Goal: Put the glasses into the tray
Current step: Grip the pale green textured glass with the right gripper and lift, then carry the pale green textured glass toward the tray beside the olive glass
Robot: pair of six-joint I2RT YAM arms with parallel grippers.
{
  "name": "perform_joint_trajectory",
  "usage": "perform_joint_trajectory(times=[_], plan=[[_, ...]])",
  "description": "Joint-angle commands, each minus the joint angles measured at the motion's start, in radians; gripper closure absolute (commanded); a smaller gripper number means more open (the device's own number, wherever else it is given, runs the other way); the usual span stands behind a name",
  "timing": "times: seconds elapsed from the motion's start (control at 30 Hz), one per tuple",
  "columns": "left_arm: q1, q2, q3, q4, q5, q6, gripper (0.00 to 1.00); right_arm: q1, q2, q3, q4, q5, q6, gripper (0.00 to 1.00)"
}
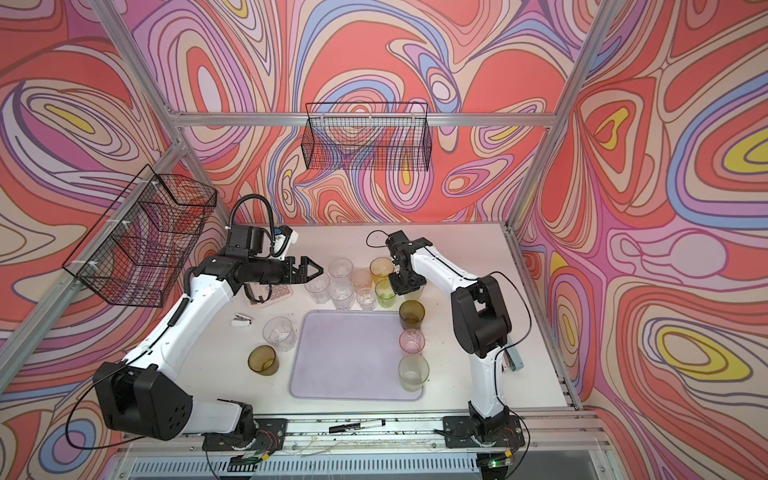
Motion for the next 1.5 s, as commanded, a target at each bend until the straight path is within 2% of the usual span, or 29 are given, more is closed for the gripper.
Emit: perform_joint_trajectory(times=[0.0,0.47,0.73,1.2,1.47], plan=[[0.000,0.005,-0.004,0.002,0.010,-0.002,0.01,-0.010,0.018,0.024,-0.001,0.020,0.000,0.87],[-0.001,-0.006,-0.002,-0.001,0.016,-0.003,0.01,-0.012,-0.005,0.063,-0.033,0.093,0.016,1.00],[-0.003,-0.015,-0.004,0.004,0.025,-0.007,0.01,-0.011,-0.037,0.094,-0.088,0.101,0.046,1.00],[-0.003,-0.020,-0.004,0.006,0.032,-0.010,0.01,-0.011,-0.178,0.104,-0.237,0.164,0.071,1.00],[-0.004,-0.017,-0.004,0.005,0.032,-0.012,0.01,-0.010,-0.217,0.163,-0.316,0.143,0.074,1.00]])
